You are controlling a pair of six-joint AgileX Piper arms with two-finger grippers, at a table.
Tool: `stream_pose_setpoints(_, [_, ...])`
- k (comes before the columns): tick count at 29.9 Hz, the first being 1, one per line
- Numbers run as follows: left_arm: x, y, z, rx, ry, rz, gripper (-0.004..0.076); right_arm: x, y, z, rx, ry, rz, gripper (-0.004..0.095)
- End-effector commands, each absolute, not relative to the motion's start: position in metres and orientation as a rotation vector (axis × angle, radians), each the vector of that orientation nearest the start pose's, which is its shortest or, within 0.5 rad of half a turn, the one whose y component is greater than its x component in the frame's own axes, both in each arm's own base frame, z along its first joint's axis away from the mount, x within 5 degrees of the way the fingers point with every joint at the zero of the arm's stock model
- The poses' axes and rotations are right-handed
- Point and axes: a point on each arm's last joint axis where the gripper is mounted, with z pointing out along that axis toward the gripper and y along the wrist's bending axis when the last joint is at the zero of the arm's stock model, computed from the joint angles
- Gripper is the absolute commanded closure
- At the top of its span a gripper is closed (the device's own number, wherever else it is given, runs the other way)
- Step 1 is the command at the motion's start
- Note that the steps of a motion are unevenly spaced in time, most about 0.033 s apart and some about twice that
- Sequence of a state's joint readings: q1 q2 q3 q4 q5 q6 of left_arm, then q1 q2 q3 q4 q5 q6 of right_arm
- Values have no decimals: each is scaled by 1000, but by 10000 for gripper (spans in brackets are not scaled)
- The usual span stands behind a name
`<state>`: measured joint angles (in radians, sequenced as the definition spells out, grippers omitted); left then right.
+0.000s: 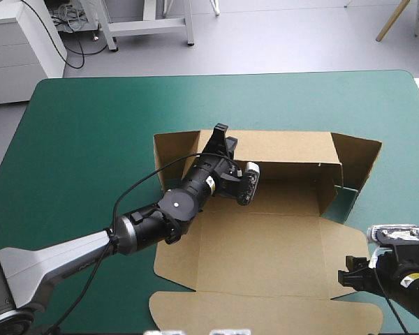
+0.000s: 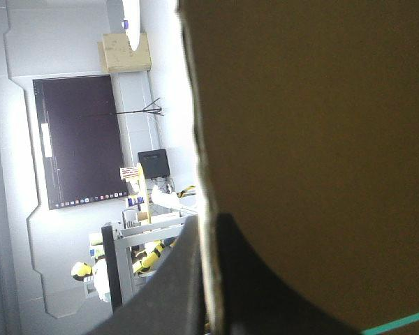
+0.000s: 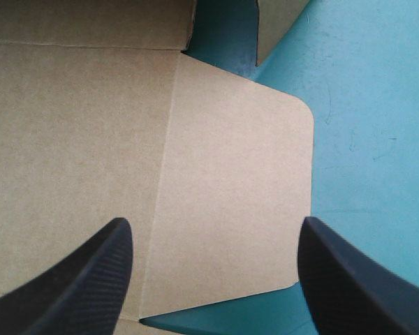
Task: Fold the box
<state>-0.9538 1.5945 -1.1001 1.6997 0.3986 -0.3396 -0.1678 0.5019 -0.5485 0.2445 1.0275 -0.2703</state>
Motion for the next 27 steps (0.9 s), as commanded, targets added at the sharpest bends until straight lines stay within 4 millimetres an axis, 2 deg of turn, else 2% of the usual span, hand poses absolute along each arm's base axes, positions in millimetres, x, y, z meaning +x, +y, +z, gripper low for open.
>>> stream_pose_setpoints(1, [235, -274, 313, 1619, 989, 673, 734, 80, 7, 289, -44, 2353, 126, 252])
stream_pose_setpoints(7, [235, -274, 313, 1620, 987, 675, 734, 81, 7, 290, -6, 2343, 141, 337])
stream_pose_setpoints(10, [235, -274, 313, 1620, 987, 675, 734, 83, 6, 296, 42, 2315, 153, 338])
stream_pose_setpoints(15, [235, -274, 313, 1620, 987, 675, 734, 102, -1, 340, 93, 2258, 104, 336])
stream_pose_setpoints(19, [235, -274, 313, 1619, 989, 673, 734, 134, -9, 383, 94, 2220, 68, 336])
stream_pose_setpoints(24, [235, -274, 313, 1619, 989, 673, 734, 190, -19, 432, 99, 2083, 46, 336])
stream_pose_setpoints(27, [235, -274, 313, 1619, 989, 673, 734, 219, -25, 449, 99, 2046, 37, 336])
